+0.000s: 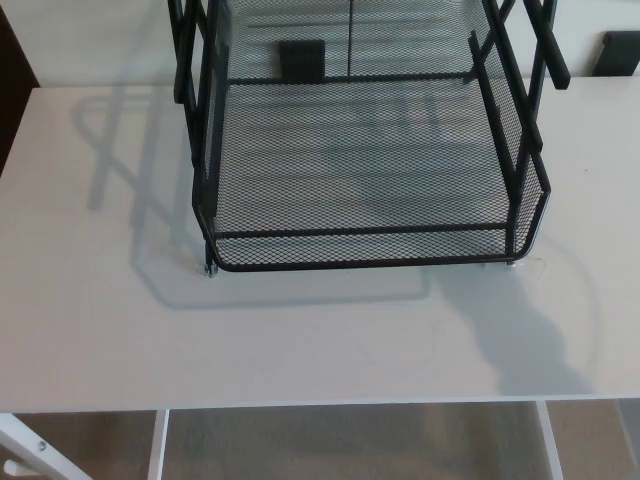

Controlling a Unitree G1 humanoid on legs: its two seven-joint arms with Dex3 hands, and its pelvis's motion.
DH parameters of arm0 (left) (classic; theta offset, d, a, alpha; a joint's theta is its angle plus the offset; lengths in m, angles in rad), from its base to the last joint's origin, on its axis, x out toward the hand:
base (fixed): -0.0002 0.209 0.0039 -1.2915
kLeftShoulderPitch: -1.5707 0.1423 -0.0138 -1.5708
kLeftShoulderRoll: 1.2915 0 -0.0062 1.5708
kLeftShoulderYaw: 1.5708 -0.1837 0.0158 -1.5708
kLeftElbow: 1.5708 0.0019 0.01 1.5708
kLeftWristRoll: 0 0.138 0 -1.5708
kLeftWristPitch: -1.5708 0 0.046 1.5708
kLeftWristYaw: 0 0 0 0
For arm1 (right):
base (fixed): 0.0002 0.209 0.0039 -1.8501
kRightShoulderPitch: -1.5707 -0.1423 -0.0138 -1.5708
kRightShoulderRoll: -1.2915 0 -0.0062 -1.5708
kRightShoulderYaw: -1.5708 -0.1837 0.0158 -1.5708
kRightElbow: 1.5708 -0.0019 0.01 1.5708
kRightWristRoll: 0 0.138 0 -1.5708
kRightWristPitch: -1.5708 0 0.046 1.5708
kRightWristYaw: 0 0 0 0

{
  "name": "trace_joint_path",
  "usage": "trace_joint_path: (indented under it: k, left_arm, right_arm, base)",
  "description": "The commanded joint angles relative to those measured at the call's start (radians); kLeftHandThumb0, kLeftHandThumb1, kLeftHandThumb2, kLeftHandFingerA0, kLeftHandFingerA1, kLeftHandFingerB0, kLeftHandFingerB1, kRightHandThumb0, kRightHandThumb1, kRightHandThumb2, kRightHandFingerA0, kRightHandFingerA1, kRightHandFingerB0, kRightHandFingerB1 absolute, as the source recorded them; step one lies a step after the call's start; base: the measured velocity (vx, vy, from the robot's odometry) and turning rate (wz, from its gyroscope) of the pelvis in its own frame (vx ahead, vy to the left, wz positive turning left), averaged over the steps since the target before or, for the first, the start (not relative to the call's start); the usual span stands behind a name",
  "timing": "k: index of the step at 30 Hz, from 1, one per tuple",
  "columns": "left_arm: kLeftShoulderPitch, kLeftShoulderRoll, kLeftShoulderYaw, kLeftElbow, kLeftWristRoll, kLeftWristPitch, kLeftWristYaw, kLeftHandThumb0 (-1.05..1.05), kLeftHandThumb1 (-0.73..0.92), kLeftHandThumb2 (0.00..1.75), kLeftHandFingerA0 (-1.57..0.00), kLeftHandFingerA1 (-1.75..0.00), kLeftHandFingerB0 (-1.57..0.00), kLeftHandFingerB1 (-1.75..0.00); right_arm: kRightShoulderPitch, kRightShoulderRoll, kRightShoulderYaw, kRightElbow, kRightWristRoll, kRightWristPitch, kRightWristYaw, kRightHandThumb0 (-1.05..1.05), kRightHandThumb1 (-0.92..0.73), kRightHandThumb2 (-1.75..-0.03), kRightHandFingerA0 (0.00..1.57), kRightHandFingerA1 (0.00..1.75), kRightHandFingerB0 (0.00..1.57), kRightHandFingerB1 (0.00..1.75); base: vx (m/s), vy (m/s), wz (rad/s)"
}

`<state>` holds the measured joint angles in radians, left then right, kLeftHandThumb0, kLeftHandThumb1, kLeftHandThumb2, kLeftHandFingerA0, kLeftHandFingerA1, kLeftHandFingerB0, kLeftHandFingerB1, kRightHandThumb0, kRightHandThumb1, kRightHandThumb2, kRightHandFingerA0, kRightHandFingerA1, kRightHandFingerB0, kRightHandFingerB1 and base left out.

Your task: The robot walks towards a desk on which a file tray is kept in the middle and a stapler is kept to its right. The robot lifts the stapler using its right hand and places it on the file tray.

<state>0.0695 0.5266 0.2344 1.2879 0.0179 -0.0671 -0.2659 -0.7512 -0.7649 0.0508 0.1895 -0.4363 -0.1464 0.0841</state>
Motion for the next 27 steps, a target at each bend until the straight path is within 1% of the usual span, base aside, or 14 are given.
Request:
trace_joint_path:
  k: [1, 2, 3, 4, 7, 11, 15, 17, 21, 22, 23, 24, 26, 27]
  left_arm:
    - [0.014, 0.025, -0.002, 0.010, 0.000, -0.024, 0.009, -1.05, 0.70, 1.25, -0.45, -0.90, -0.08, -0.67]
    - [0.013, 0.026, -0.003, 0.009, 0.000, -0.018, 0.009, -1.05, 0.69, 1.25, -0.46, -0.91, -0.09, -0.69]
    - [0.014, 0.027, -0.002, 0.005, -0.002, -0.016, 0.005, -1.05, 0.70, 1.26, -0.44, -0.90, -0.08, -0.69]
    - [0.017, 0.028, -0.002, -0.001, -0.004, -0.018, 0.000, -1.05, 0.69, 1.27, -0.43, -0.90, -0.08, -0.69]
    - [0.019, 0.027, -0.004, -0.001, -0.001, -0.020, 0.009, -1.05, 0.70, 1.27, -0.46, -0.92, -0.09, -0.70]
    - [0.022, 0.027, -0.005, -0.006, -0.001, -0.028, 0.001, -1.05, 0.70, 1.27, -0.43, -0.91, -0.09, -0.69]
    - [0.017, 0.024, -0.008, 0.000, 0.000, -0.027, 0.006, -1.05, 0.70, 1.26, -0.45, -0.91, -0.09, -0.68]
    - [0.016, 0.023, -0.001, -0.002, -0.009, -0.020, 0.006, -1.05, 0.68, 1.25, -0.46, -0.92, -0.10, -0.69]
    - [0.013, 0.027, -0.013, -0.002, 0.003, -0.022, 0.009, -1.05, 0.70, 1.27, -0.47, -0.91, -0.08, -0.68]
    - [0.014, 0.027, -0.011, 0.000, 0.001, -0.026, 0.006, -1.05, 0.71, 1.28, -0.41, -0.89, -0.08, -0.66]
    - [0.014, 0.028, -0.012, 0.000, 0.001, -0.027, 0.006, -1.05, 0.71, 1.28, -0.41, -0.89, -0.08, -0.66]
    - [0.020, 0.029, -0.016, 0.000, 0.005, -0.040, 0.003, -1.05, 0.71, 1.27, -0.43, -0.89, -0.07, -0.67]
    - [0.026, 0.018, -0.020, 0.000, 0.006, -0.043, 0.006, -1.05, 0.71, 1.27, -0.43, -0.89, -0.07, -0.67]
    - [0.028, 0.022, -0.020, -0.004, 0.003, -0.039, 0.002, -1.05, 0.71, 1.26, -0.46, -0.91, -0.09, -0.69]
  right_arm:
    - [-0.208, 0.029, 0.006, 0.018, -0.035, 0.098, 0.034, -0.19, -0.65, -1.00, 0.85, 1.75, 0.73, 1.54]
    - [-0.218, 0.033, 0.005, 0.021, -0.025, 0.093, 0.036, -0.18, -0.62, -1.04, 0.87, 1.75, 0.76, 1.51]
    - [-0.231, 0.036, 0.011, 0.008, -0.036, 0.110, 0.046, -0.26, -0.71, -0.85, 0.84, 1.74, 0.78, 1.30]
    - [-0.244, 0.038, 0.023, -0.015, -0.056, 0.133, 0.059, -0.23, -0.67, -0.91, 0.83, 1.73, 0.73, 1.39]
    - [-0.256, 0.062, 0.032, 0.000, -0.034, 0.067, 0.046, -0.18, -0.62, -0.95, 0.85, 1.70, 0.77, 1.33]
    - [-0.276, 0.129, 0.072, -0.013, -0.011, 0.061, 0.095, -0.19, -0.67, -0.87, 0.80, 1.75, 0.64, 1.66]
    - [-0.288, 0.173, 0.131, -0.028, -0.010, 0.086, 0.185, -0.18, -0.64, -0.84, 0.78, 1.73, 0.71, 1.52]
    - [-0.277, 0.218, 0.198, -0.067, -0.037, 0.141, 0.246, -0.24, -0.70, -0.60, 0.75, 1.75, 0.67, 1.49]
    - [-0.260, 0.261, 0.266, -0.066, -0.069, 0.147, 0.272, -0.13, -0.69, -0.63, 0.91, 1.73, 0.61, 1.49]
    - [-0.247, 0.285, 0.307, -0.066, -0.086, 0.165, 0.294, -0.13, -0.62, -0.77, 0.94, 1.68, 0.76, 1.36]
    - [-0.246, 0.287, 0.313, -0.067, -0.088, 0.169, 0.297, -0.13, -0.62, -0.77, 0.94, 1.68, 0.76, 1.36]
    - [-0.230, 0.320, 0.338, -0.045, -0.099, 0.169, 0.278, -0.16, -0.56, -0.93, 0.85, 1.75, 0.76, 1.52]
    - [-0.219, 0.312, 0.334, -0.060, -0.100, 0.172, 0.289, -0.16, -0.56, -0.93, 0.85, 1.75, 0.76, 1.52]
    - [-0.214, 0.320, 0.354, -0.052, -0.110, 0.189, 0.313, -0.20, -0.64, -0.72, 0.81, 1.75, 0.73, 1.49]
  base:
    - [0.00, 0.000, 0.00]
    - [0.00, 0.000, 0.00]
    - [0.00, 0.000, 0.00]
    - [0.00, 0.000, 0.00]
    - [0.00, 0.000, 0.00]
    - [0.00, 0.000, 0.00]
    - [0.00, 0.000, 0.00]
    - [0.00, 0.000, 0.00]
    - [0.00, 0.000, 0.00]
    - [0.00, 0.000, 0.00]
    - [0.00, 0.000, 0.00]
    - [0.00, 0.000, 0.00]
    - [0.00, 0.000, 0.00]
    - [0.00, 0.000, 0.00]
